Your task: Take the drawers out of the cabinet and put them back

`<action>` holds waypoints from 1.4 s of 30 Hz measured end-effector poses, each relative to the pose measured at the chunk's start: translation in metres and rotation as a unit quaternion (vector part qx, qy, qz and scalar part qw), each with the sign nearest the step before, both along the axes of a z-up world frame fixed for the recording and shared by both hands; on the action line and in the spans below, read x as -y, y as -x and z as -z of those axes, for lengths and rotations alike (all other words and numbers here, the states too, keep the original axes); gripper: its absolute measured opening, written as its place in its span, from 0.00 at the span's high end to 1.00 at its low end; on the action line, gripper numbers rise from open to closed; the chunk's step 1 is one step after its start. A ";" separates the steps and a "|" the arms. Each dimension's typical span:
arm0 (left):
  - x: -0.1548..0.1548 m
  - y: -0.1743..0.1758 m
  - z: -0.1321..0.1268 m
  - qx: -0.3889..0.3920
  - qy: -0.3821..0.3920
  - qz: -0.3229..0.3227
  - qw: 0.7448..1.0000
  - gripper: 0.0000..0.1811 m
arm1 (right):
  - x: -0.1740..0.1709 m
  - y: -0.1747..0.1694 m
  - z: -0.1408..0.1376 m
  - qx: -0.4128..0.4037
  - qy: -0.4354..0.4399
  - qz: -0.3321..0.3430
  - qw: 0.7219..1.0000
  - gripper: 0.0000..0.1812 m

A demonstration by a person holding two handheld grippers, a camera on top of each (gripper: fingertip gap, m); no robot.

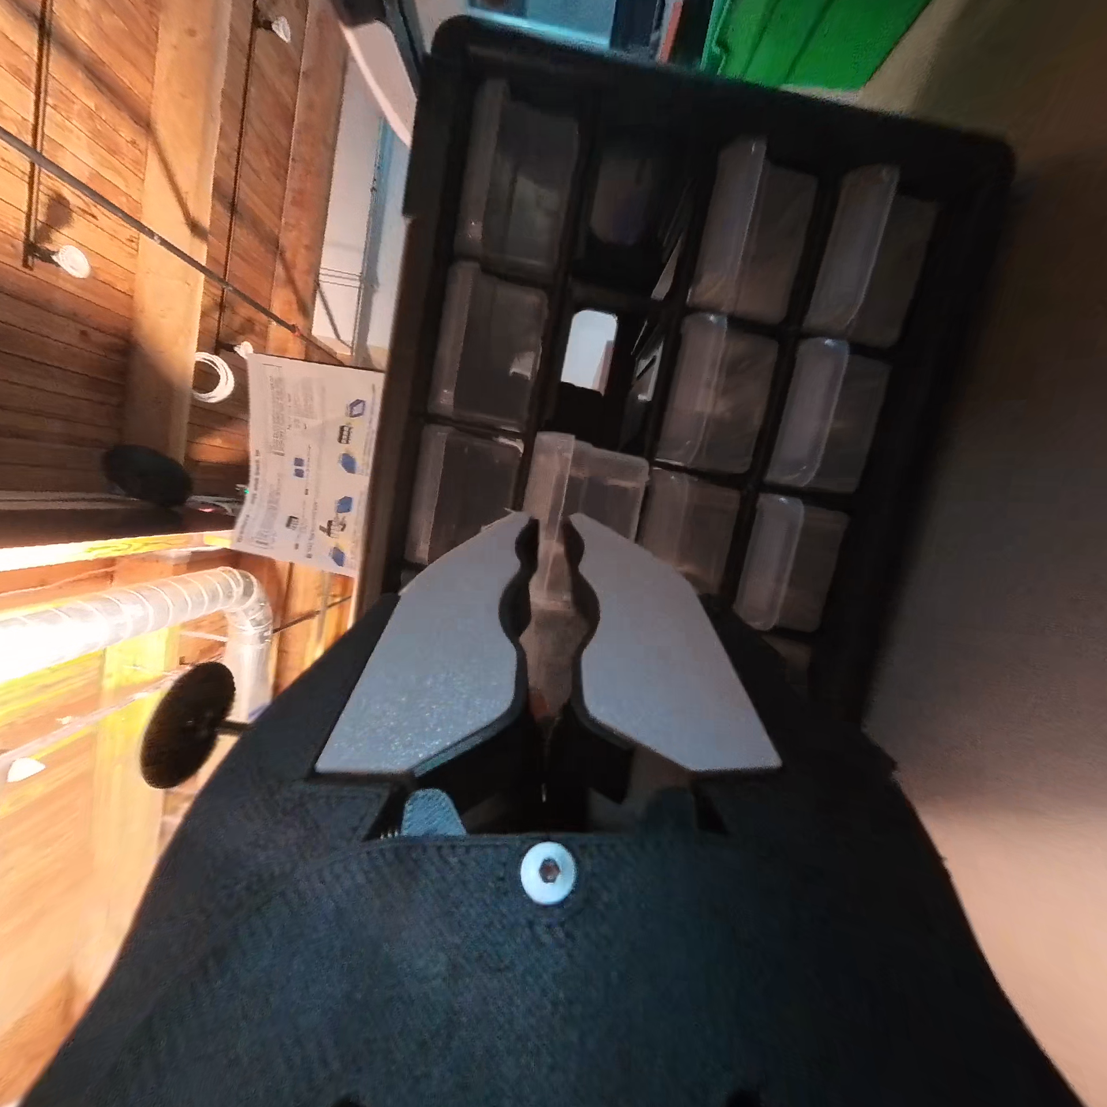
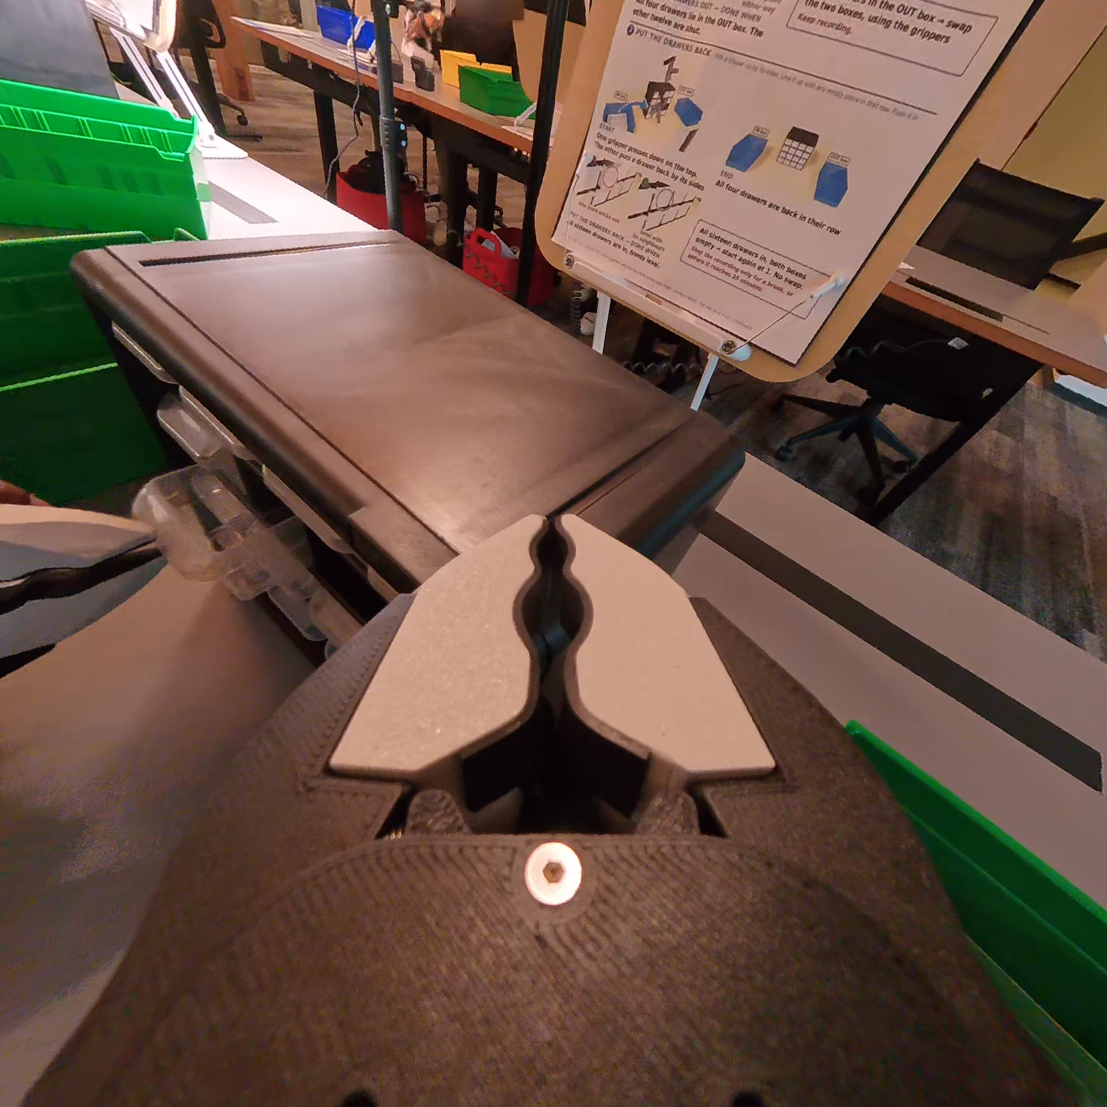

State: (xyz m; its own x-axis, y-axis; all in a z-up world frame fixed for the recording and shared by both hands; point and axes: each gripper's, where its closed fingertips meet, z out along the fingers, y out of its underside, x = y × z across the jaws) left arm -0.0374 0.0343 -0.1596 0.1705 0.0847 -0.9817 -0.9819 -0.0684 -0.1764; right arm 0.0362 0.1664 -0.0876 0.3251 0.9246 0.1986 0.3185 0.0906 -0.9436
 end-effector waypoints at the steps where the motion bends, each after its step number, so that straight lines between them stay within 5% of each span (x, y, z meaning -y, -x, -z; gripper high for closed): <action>1: 0.001 0.000 0.001 0.010 0.004 0.002 1.000 0.89 | 0.000 0.000 0.000 -0.001 -0.001 0.000 1.000 0.99; 6: -0.011 0.014 0.007 -0.005 0.037 -0.028 0.999 0.62 | 0.000 0.000 0.000 0.000 -0.002 0.002 1.000 0.99; 12: -0.024 0.025 0.008 -0.108 0.032 -0.054 0.992 0.74 | 0.000 0.000 0.000 -0.003 -0.003 0.002 1.000 1.00; 28: 0.049 -0.023 0.006 -0.076 0.048 -0.023 0.996 0.75 | 0.000 0.000 0.000 0.006 -0.013 0.008 1.000 1.00; 36: 0.067 -0.038 -0.010 0.009 0.121 0.022 0.992 0.75 | 0.000 0.000 0.000 0.004 -0.013 0.006 1.000 1.00; 42: 0.072 -0.046 -0.019 -0.029 0.070 0.034 0.997 0.75 | 0.001 0.000 0.000 0.006 -0.017 0.007 1.000 1.00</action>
State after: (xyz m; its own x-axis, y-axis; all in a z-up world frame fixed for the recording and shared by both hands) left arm 0.0089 -0.0376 -0.1401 0.1128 -0.0632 -0.9916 -0.9935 -0.0220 -0.1116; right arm 0.0364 0.1658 -0.0875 0.3359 0.9126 0.2332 0.3320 0.1170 -0.9360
